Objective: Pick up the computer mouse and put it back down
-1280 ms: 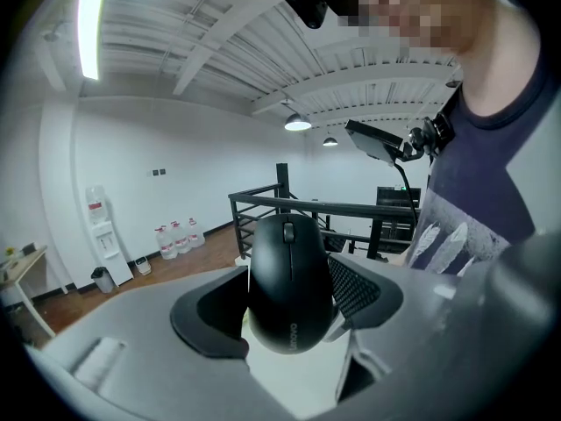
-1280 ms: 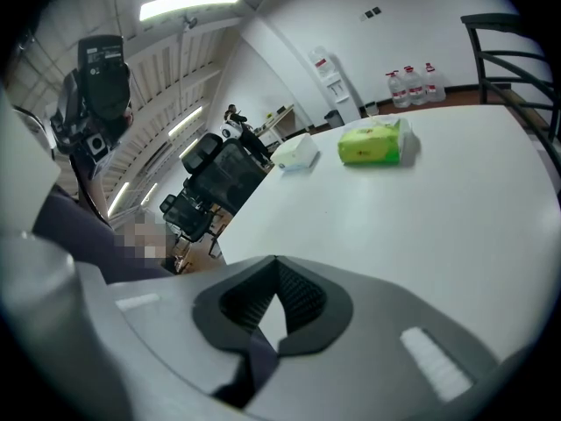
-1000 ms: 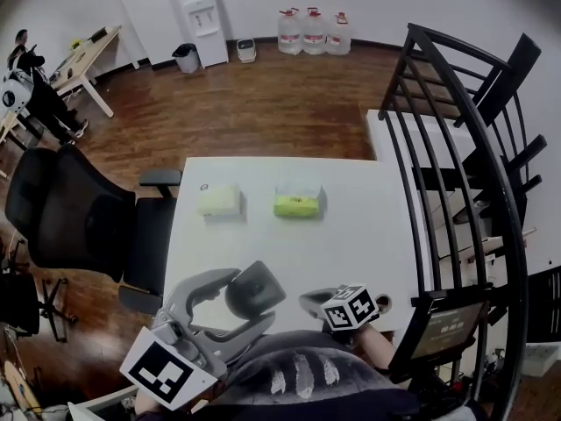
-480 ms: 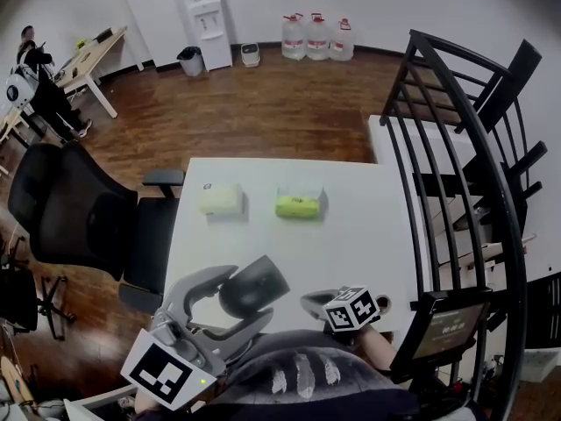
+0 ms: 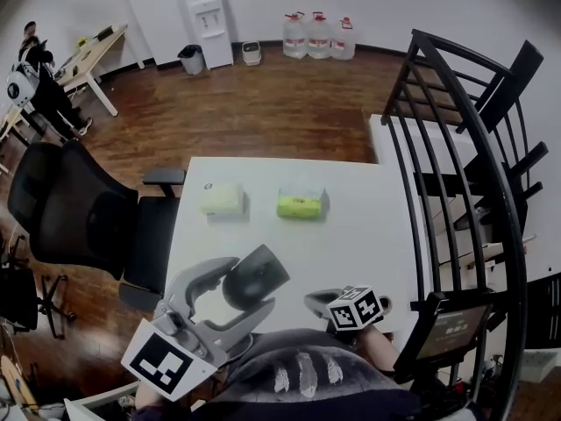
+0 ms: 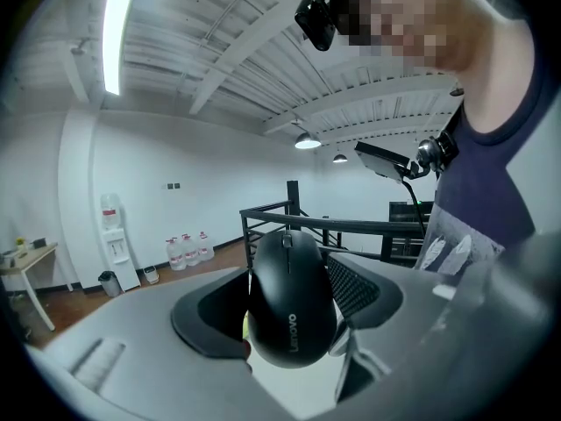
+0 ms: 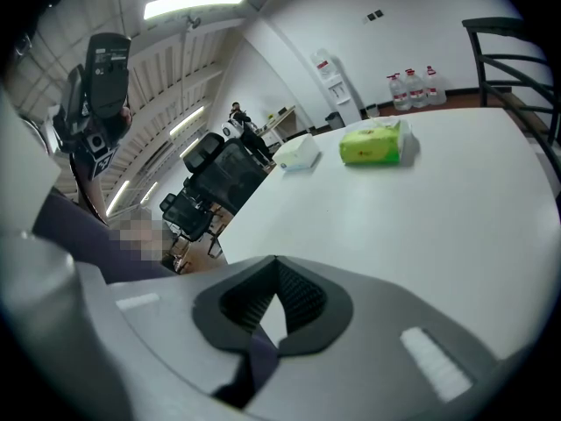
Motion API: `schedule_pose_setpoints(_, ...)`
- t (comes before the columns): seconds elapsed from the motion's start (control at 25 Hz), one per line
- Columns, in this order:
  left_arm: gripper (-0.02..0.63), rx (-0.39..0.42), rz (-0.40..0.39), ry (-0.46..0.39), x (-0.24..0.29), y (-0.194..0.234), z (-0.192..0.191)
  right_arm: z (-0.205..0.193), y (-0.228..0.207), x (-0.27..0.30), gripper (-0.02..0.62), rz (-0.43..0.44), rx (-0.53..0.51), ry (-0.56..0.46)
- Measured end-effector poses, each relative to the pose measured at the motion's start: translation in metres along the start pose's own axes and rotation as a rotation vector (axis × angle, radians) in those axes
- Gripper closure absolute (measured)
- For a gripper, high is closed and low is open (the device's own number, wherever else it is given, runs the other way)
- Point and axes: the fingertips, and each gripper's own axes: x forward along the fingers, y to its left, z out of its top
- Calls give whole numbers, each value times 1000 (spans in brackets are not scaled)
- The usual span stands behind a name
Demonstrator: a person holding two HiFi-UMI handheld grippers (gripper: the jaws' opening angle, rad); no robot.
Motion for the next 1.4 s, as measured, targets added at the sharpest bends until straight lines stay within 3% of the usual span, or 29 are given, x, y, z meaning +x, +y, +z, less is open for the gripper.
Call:
schedule_pose_setpoints(0.16, 307, 38, -1, 9, 2, 4, -1, 1, -2, 2, 592, -1, 3, 1)
schedule_pose_setpoints(0.68, 307, 45, 8, 19, 10, 28, 1, 7, -8, 5, 592, -13, 25, 2)
schedule_pose_setpoints(0.88, 307, 100, 28, 47, 27, 46, -3, 9, -15, 3, 592, -27, 43, -1)
schedule_pose_setpoints(1.4, 305, -11, -9, 101, 75, 78, -40, 10, -30, -3, 592, -76, 95, -16)
